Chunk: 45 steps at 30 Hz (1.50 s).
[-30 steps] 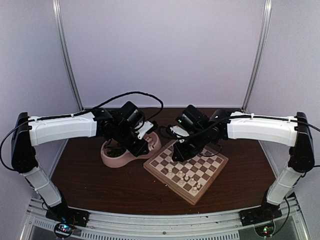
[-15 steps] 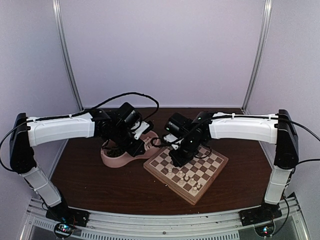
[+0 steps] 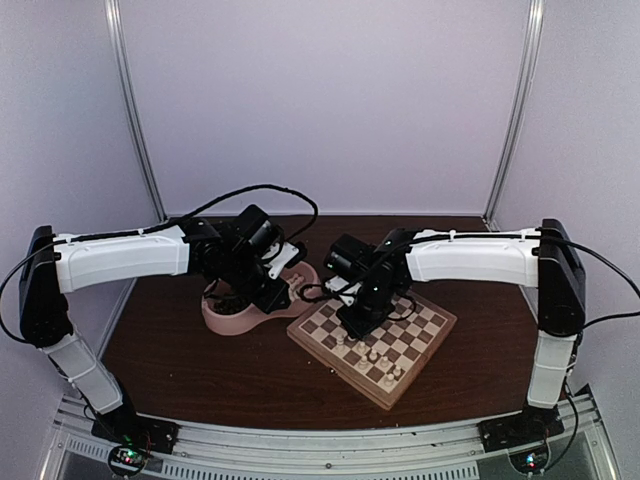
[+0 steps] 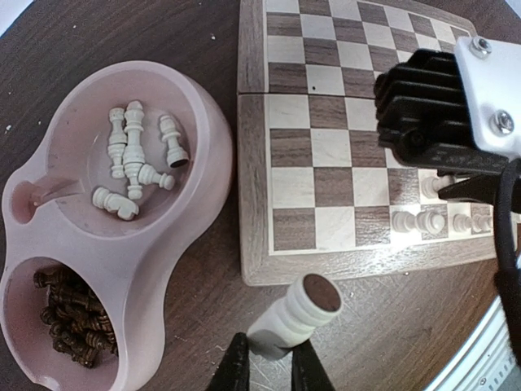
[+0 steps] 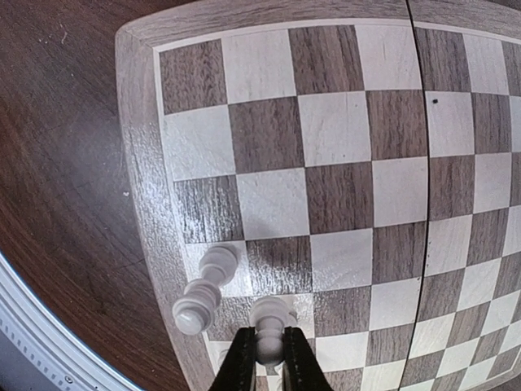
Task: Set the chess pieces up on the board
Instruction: Place the pawn at d2.
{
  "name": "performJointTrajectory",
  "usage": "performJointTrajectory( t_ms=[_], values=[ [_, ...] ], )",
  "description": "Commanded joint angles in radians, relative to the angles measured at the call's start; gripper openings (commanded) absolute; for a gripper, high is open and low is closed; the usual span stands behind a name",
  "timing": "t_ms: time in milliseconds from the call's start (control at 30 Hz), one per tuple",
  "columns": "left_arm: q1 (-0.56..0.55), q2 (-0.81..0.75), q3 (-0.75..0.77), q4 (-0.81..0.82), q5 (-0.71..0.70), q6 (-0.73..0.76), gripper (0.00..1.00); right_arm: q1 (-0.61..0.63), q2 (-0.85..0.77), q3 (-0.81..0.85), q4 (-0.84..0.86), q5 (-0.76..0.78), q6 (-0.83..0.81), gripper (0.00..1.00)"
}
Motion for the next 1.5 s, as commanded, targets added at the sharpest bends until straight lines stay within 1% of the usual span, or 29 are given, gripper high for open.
performJointTrajectory(
  t_ms=[0,600,933,1333,1400,1467],
  values=[
    [0.007,-0.006,0.008,0.0,-0.006,-0.007,0.08,0.003,0.028,0.041,-0.004,0.029,-0.011,0.01],
    [0.01,-0.01,0.006,-0.005,-0.006,-0.007,0.08,0.002,0.07,0.048,0.0,0.042,-0.018,0.02],
    [0.013,-0.01,0.0,-0.006,-0.006,-0.007,0.08,0.003,0.082,0.056,0.005,0.043,-0.02,0.07],
    [0.012,-0.014,-0.008,-0.006,-0.007,-0.009,0.08,0.003,0.098,0.062,0.01,0.042,-0.02,0.07],
    [0.012,-0.017,-0.01,-0.006,-0.007,-0.01,0.08,0.002,0.101,0.061,0.009,0.044,-0.019,0.09],
    [0.012,-0.016,-0.009,-0.008,-0.007,-0.009,0.08,0.003,0.101,0.061,0.008,0.046,-0.019,0.13]
  ],
)
